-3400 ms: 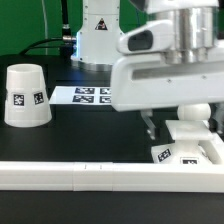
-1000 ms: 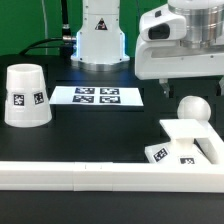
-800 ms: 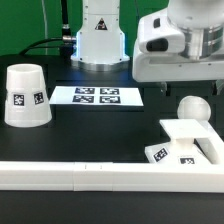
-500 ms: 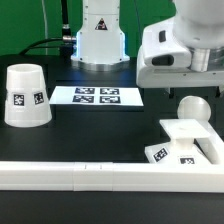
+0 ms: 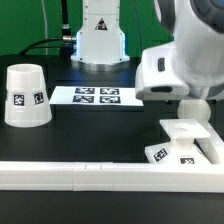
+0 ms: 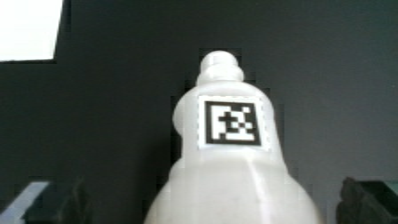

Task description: Assemble lamp

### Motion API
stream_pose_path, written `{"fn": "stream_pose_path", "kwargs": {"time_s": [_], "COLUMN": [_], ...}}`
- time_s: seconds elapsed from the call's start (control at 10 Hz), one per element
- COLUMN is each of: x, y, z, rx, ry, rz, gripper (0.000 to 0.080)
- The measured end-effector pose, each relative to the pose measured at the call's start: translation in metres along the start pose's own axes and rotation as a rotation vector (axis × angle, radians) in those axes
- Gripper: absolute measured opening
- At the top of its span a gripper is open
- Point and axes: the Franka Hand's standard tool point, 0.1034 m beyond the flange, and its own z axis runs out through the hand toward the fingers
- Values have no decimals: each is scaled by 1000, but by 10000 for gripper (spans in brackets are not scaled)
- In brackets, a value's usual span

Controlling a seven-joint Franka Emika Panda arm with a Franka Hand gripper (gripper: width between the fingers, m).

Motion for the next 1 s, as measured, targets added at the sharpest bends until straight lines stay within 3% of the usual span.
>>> {"fn": "stream_pose_path", "kwargs": {"time_s": [0.1,1.0], "x": [8,23], "y": [-2,-2], "z": [1,18], "rx": [2,2], "ry": [21,29], "rz": [-1,13], "gripper": [699,699]}}
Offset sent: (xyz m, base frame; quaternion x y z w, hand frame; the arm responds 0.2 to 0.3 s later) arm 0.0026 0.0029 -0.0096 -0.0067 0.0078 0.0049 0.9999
